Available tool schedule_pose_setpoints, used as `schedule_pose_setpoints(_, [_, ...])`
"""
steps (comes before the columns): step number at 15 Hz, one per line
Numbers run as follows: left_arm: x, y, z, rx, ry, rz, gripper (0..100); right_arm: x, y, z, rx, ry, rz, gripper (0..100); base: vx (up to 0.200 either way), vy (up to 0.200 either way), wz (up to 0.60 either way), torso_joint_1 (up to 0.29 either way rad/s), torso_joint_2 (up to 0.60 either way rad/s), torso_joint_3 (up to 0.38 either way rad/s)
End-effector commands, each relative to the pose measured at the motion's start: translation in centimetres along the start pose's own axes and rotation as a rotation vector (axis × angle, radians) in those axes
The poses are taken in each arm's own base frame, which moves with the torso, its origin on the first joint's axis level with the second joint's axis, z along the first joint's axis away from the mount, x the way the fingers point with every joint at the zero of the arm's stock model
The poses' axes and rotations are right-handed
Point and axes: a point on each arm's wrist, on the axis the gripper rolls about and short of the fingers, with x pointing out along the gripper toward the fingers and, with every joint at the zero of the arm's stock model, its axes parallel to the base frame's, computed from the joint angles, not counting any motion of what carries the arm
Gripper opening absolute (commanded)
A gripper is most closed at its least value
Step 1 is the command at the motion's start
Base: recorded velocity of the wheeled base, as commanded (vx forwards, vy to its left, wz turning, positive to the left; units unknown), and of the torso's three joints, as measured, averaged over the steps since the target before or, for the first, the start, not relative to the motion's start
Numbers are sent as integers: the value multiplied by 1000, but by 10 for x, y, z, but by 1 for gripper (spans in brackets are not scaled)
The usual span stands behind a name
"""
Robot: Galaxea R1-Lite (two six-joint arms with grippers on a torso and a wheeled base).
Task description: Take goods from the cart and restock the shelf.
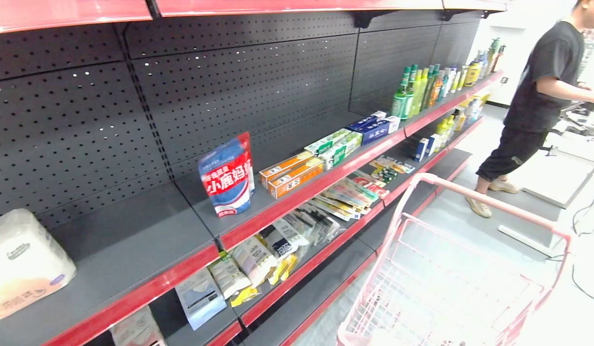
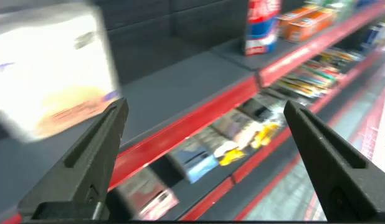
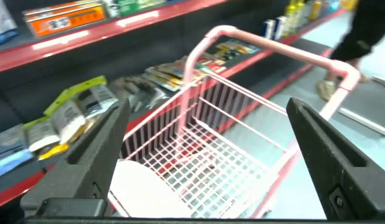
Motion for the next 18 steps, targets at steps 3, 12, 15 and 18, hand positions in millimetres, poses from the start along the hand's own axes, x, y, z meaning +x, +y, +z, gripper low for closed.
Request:
schedule_pose_setpoints(3, [0, 0, 0, -1, 1, 2, 100, 2, 0, 0, -4, 24, 2, 100, 0, 0, 0, 0, 0, 0])
schedule_pose_setpoints(12, [0, 0, 0, -1, 1, 2, 100, 55, 3, 168, 189, 19, 171, 100, 0, 0, 0, 0, 0, 0])
schedule_pose_setpoints(15, [0, 0, 0, -1, -1, 2, 100, 145, 2, 154, -63, 286, 80, 100, 0, 0, 0, 0, 0, 0])
schedule_pose_setpoints(18, [0, 0, 0, -2, 1, 2, 100, 186, 12, 115, -174, 609, 114, 100, 0, 0, 0, 0, 0, 0])
